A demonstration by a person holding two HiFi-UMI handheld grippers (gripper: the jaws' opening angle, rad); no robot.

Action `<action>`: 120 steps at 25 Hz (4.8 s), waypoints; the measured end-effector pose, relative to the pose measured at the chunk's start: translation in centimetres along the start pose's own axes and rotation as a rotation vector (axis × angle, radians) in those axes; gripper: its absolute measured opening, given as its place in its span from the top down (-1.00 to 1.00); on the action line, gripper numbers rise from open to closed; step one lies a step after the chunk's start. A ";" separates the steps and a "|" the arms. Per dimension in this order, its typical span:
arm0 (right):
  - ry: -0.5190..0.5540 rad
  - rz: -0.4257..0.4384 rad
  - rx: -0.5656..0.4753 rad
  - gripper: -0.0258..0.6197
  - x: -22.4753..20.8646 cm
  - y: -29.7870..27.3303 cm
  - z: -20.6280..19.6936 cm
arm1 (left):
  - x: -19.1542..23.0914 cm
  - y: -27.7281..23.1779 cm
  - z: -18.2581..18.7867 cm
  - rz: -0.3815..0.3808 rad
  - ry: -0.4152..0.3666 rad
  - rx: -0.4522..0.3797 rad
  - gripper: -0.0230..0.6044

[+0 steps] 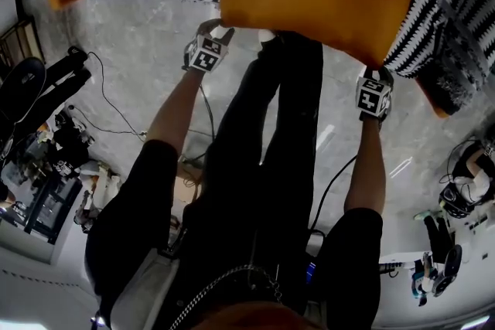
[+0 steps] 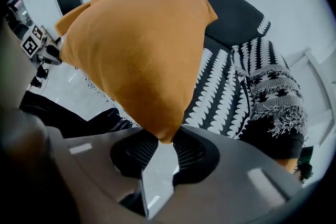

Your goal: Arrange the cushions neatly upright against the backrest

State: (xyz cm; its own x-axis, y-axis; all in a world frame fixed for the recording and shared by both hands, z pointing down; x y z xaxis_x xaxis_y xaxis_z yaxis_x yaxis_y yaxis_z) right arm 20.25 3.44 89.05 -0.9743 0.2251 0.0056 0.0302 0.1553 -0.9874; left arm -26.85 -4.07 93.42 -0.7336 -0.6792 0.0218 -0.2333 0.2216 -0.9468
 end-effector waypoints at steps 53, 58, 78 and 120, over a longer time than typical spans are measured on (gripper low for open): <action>-0.142 0.092 -0.537 0.82 -13.4 20.2 36.8 | 19.5 21.1 42.9 0.159 0.277 -0.556 0.83; -0.216 0.048 -0.554 0.81 -14.8 19.8 40.0 | 21.6 19.7 47.2 0.140 0.262 -0.561 0.83; -0.328 -0.022 -0.497 0.80 -20.1 16.0 50.2 | 28.6 11.9 58.8 0.119 0.155 -0.441 0.83; -0.514 -0.177 -0.567 0.91 -23.5 19.4 48.0 | 27.7 18.9 53.0 -0.034 0.250 -0.701 0.89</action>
State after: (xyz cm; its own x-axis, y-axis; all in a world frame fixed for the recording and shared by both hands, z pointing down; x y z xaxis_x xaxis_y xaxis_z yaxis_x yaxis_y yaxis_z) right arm 33.04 -44.96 62.13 -0.9522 -0.3005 -0.0547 -0.1609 0.6455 -0.7466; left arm -17.69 -55.79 59.15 -0.8228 -0.5326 0.1986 -0.5492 0.6546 -0.5195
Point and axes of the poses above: the fingertips, and each gripper's own axes: y backward along the fingers, x to its left, z out of its top, the point moved 2 cm from there along y, backward along the fingers, and after that the axes turned 6 degrees about z, right-handed, at the moved point
